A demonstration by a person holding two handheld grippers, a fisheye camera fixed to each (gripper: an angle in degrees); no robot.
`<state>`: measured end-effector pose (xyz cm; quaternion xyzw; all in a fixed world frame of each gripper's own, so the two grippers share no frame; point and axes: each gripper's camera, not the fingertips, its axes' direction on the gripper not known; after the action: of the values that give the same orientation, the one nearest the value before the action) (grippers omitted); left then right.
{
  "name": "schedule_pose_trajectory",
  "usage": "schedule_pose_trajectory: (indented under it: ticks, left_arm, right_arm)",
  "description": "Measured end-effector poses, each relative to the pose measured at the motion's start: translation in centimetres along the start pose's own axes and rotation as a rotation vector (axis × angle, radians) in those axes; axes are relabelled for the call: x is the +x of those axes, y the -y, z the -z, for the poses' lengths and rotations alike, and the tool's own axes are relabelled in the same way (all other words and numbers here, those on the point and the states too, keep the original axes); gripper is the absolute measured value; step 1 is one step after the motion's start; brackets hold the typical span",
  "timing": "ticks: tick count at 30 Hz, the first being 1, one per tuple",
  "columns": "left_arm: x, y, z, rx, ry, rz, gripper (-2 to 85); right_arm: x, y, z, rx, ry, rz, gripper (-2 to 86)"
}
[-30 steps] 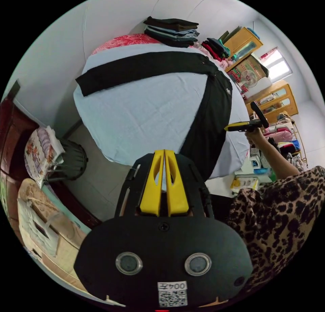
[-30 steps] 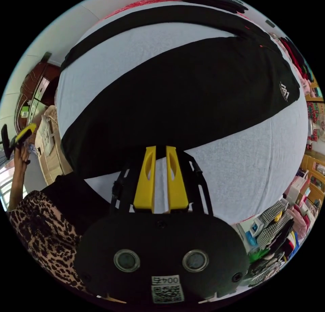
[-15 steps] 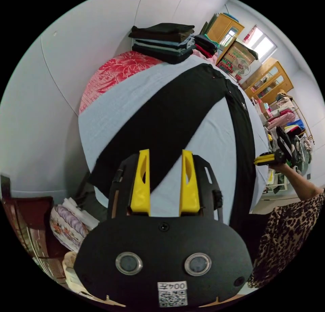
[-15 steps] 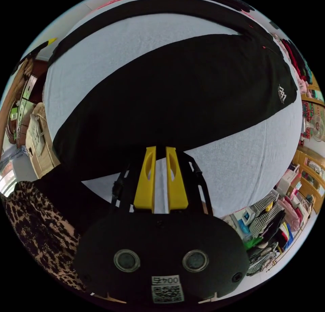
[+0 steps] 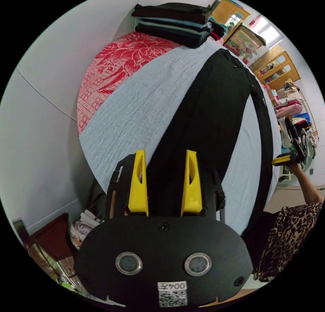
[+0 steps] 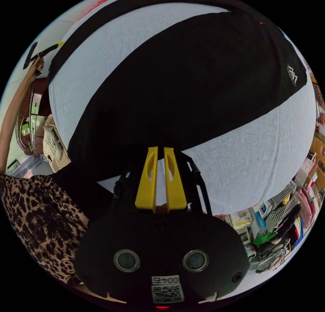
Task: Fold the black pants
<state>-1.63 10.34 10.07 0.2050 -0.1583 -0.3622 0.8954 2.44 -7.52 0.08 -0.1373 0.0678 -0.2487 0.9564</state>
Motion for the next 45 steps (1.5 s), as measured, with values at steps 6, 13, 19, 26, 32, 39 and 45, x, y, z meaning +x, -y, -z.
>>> schedule_pose_trajectory:
  ticks: [6,13,19,26,32,39,45]
  left_arm:
    - [-0.4,1.5,0.6,0.007,-0.022,0.003,13.7]
    - [1.9,1.4,0.9,-0.009,0.094,-0.068,9.9]
    - [0.0,1.2,1.3,0.029,-0.095,-0.049,9.0]
    - [-4.2,3.4,0.5,0.002,-0.298,0.013,7.6]
    - [-2.4,3.1,1.5,0.025,-0.201,-0.028,2.5]
    - [3.9,-1.3,4.2,0.230,-0.237,-0.041,1.0]
    - [9.7,-3.2,-1.5,0.111,-0.181,-0.010,0.8]
  right_arm:
    - [-0.7,-0.2,0.4,0.011,-0.005,-0.015,3.5]
    - [-1.7,-0.2,0.7,-0.002,-0.021,-0.005,3.4]
    - [-2.3,-0.9,1.0,0.024,-0.017,-0.017,3.5]
    - [-2.8,-1.2,1.4,0.025,-0.014,-0.004,3.5]
    - [-3.4,-1.7,1.6,0.020,-0.020,-0.016,3.6]
    - [-3.8,-2.0,1.8,-0.004,-0.022,-0.008,3.6]
    - [-3.9,-3.2,2.0,0.011,-0.012,0.013,3.7]
